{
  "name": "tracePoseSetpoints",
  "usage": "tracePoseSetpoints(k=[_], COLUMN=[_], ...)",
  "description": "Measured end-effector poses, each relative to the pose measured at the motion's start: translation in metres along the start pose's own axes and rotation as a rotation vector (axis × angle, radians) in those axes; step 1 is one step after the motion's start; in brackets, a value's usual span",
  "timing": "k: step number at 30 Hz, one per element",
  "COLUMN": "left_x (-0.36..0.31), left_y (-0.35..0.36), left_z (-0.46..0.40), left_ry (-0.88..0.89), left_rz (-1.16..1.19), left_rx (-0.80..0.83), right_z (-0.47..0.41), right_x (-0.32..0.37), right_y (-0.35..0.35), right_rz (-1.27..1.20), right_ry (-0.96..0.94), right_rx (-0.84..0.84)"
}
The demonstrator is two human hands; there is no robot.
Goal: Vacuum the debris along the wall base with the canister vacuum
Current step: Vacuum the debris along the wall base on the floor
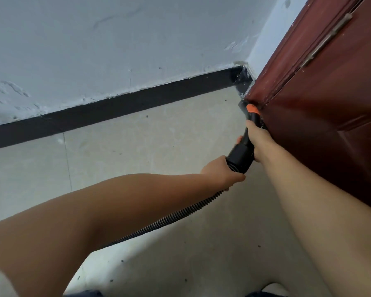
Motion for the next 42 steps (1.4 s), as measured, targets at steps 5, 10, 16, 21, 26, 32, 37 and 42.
tracePoseSetpoints(k=[5,10,16,21,26,32,37,42], left_x=[-0.002,-0.008,-0.019,-0.012,0.001,0.0,0.008,0.024], left_y=[-0.009,-0.021,-0.022,-0.013,-0.015,-0.012,-0.016,-0.042], left_z=[-0.011,-0.024,-0.024,-0.001,0.028,0.057,0.081,0.096], left_ry=[0.004,0.012,0.016,-0.023,-0.099,-0.141,-0.19,-0.227], left_rz=[0.045,0.048,0.057,0.09,0.248,0.371,0.452,0.496], left_rx=[-0.046,-0.074,-0.062,-0.063,-0.121,-0.115,-0.185,-0.316], right_z=[-0.003,-0.006,-0.007,0.003,0.028,0.047,0.068,0.09], right_x=[0.018,0.034,0.041,0.024,0.01,0.0,-0.012,-0.019], right_y=[0.015,0.026,0.022,0.028,0.057,0.063,0.088,0.134], right_rz=[0.056,0.081,0.1,0.135,0.245,0.361,0.538,0.627], right_ry=[-0.021,-0.027,-0.006,0.034,0.051,0.058,0.051,-0.013], right_rx=[0.035,0.063,0.077,0.137,0.239,0.284,0.337,0.388])
Point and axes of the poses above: each hand's wrist, its own z-axis away from the middle knuckle, its own y-axis out of the palm, x = y × z, the point moved 5 cm from there along -z, towards the middle knuckle, and after that the axes turned 8 degrees about y, right-handed, at the moved point
